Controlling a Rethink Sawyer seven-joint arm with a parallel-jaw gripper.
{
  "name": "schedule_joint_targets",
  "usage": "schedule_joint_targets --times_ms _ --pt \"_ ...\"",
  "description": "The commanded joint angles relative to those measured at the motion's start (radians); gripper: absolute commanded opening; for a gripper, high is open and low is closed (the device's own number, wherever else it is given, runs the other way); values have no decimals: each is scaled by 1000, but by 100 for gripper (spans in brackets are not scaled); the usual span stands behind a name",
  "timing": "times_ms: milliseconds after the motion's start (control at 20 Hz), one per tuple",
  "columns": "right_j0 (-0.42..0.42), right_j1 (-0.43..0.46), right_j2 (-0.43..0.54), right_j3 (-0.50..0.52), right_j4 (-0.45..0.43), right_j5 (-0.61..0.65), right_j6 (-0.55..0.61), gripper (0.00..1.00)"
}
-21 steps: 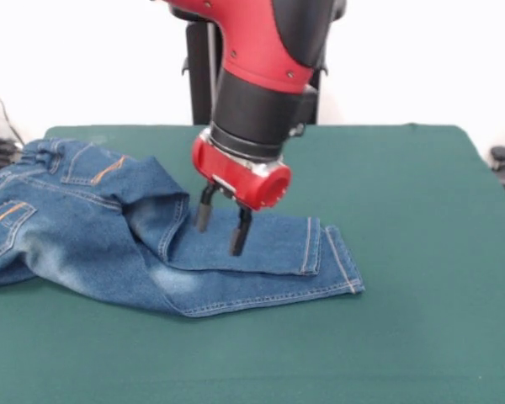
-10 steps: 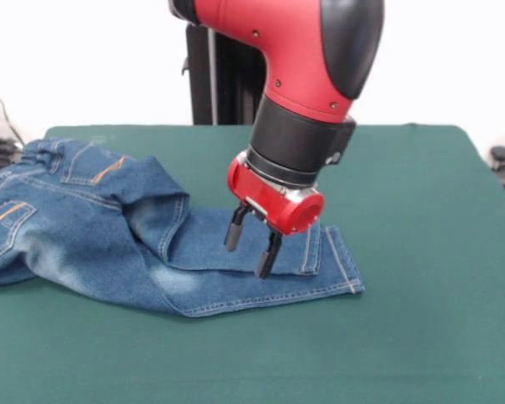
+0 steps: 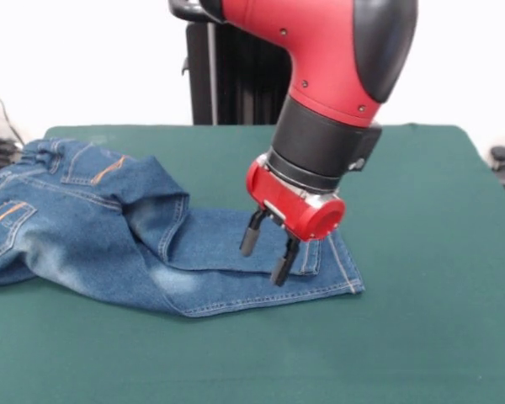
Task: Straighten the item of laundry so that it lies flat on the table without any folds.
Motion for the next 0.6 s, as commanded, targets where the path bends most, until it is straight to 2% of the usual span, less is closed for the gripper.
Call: schedule_joint_targets --times_ms 50,600 --pt "72 59 -11 -61 105 147 342 100" --pt "108 80 -10 -36 162 116 357 100"
